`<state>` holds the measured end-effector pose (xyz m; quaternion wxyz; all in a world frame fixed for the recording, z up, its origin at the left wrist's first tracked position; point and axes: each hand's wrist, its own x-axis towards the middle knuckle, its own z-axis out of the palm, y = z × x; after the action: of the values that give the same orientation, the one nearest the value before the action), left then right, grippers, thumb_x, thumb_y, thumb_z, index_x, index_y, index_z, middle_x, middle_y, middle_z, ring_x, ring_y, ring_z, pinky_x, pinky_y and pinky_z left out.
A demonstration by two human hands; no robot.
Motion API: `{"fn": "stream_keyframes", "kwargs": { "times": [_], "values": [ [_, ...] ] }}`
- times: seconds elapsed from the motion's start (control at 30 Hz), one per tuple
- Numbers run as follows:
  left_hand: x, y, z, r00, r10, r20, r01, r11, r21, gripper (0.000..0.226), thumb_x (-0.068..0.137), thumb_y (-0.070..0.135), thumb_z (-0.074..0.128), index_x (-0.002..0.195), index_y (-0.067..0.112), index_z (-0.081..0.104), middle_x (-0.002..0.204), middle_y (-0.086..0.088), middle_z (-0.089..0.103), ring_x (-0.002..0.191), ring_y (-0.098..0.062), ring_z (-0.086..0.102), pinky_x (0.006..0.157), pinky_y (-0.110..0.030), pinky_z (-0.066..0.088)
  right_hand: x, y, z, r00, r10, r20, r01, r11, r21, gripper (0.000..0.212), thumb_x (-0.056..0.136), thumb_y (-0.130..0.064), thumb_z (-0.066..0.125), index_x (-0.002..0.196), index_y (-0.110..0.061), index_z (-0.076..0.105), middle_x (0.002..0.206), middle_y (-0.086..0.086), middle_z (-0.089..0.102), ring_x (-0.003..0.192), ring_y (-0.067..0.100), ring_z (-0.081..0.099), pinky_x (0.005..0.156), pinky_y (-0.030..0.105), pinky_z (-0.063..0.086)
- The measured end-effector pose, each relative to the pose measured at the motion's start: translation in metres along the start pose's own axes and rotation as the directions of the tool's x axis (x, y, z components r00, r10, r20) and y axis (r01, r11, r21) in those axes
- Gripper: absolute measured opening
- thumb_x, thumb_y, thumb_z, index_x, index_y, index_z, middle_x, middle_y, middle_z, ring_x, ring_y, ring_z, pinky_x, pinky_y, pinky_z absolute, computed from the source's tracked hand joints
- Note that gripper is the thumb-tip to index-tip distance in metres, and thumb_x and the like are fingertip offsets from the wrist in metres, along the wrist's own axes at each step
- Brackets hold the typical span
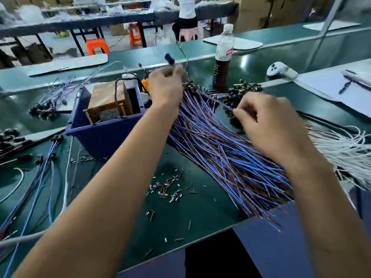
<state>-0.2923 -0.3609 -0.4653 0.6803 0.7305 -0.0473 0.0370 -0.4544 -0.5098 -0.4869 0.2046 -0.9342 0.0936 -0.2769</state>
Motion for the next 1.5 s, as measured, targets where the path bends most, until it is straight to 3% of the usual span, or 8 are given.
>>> {"fn": "stream_keyframes", "kwargs": {
  "times": [0.2,0.37,0.5,0.67,1.0,1.17,1.3,1.5],
  "values": [
    [0.005,-0.048,0.006,0.947,0.262,0.187,-0.315,0.640,0.701,0.042,0.093,0.049,0.070,0.076,0.011,0.071,0.073,-0.004,0.068,0.068,-0.021,0.061,0.065,-0.030,0.044,-0.016,0.011,0.028,0.979,0.163,0.120,-0.141,0.975,-0.171,0.016,0.091,-0.039,0.080,0.084,-0.024,0.081,0.074,0.000,0.073,0.070,0.022,0.066,0.063,0.027,0.045],
    [-0.009,-0.045,-0.006,0.854,0.369,0.366,-0.516,0.516,0.683,0.060,0.102,0.054,0.054,0.062,0.009,0.058,0.055,-0.003,0.054,0.052,-0.018,0.049,0.054,-0.034,0.035,-0.016,0.006,0.036,0.979,0.193,0.067,-0.185,0.977,-0.105,0.012,0.085,-0.032,0.085,0.083,-0.026,0.075,0.073,-0.004,0.069,0.069,0.019,0.064,0.064,0.026,0.041],
    [-0.030,-0.025,-0.060,0.707,-0.069,0.703,-0.543,0.584,0.604,0.048,0.101,0.047,0.059,0.066,0.017,0.068,0.051,0.006,0.060,0.045,-0.005,0.052,0.050,-0.023,0.043,-0.023,-0.029,0.049,0.997,0.075,0.013,-0.076,0.997,0.027,0.015,0.088,-0.032,0.081,0.078,-0.026,0.071,0.063,-0.012,0.061,0.059,0.013,0.059,0.059,0.025,0.044],
    [-0.054,-0.018,-0.153,0.458,-0.587,0.667,-0.410,0.526,0.745,0.025,0.099,0.033,0.066,0.081,0.018,0.075,0.070,0.005,0.072,0.053,-0.007,0.065,0.044,-0.018,0.041,-0.042,-0.095,0.089,0.932,-0.080,0.353,0.039,0.992,0.123,0.016,0.088,-0.038,0.078,0.079,-0.026,0.073,0.071,-0.007,0.069,0.071,0.018,0.066,0.066,0.029,0.052],
    [-0.052,-0.038,-0.313,0.934,-0.326,0.149,0.017,0.456,0.890,0.013,0.100,0.018,0.064,0.095,0.011,0.072,0.074,-0.008,0.075,0.051,-0.014,0.067,0.040,-0.019,0.045,-0.064,-0.244,0.185,0.745,-0.338,0.575,0.202,0.936,0.289,0.023,0.093,-0.037,0.072,0.090,-0.014,0.074,0.087,0.012,0.072,0.084,0.038,0.069,0.076,0.043,0.061],
    [-0.046,-0.047,-0.341,0.977,-0.208,-0.053,0.167,0.582,0.796,0.017,0.101,0.013,0.059,0.092,0.009,0.073,0.081,-0.015,0.075,0.062,-0.025,0.071,0.047,-0.024,0.053,-0.055,-0.289,0.223,0.790,-0.259,0.556,0.156,0.962,0.226,0.037,0.093,-0.043,0.073,0.075,-0.014,0.058,0.069,0.006,0.050,0.076,0.037,0.061,0.069,0.035,0.053],
    [-0.038,-0.053,-0.347,0.981,-0.128,-0.149,0.189,0.413,0.891,0.018,0.095,0.018,0.063,0.094,0.010,0.078,0.085,-0.016,0.075,0.083,-0.032,0.072,0.082,-0.037,0.059,-0.046,-0.313,0.242,0.796,-0.191,0.574,0.096,0.977,0.192,0.045,0.096,-0.036,0.070,0.068,-0.020,0.038,0.070,0.001,0.040,0.072,0.033,0.051,0.063,0.033,0.039],
    [-0.026,-0.072,-0.335,0.978,-0.162,-0.134,0.176,0.279,0.944,0.018,0.087,0.023,0.071,0.098,0.010,0.077,0.096,-0.012,0.074,0.095,-0.033,0.067,0.080,-0.035,0.055,-0.033,-0.316,0.247,0.788,-0.059,0.613,-0.084,0.976,0.202,0.022,0.090,-0.018,0.062,0.074,-0.013,0.047,0.077,0.007,0.053,0.075,0.034,0.054,0.066,0.033,0.041]
  ]
}}
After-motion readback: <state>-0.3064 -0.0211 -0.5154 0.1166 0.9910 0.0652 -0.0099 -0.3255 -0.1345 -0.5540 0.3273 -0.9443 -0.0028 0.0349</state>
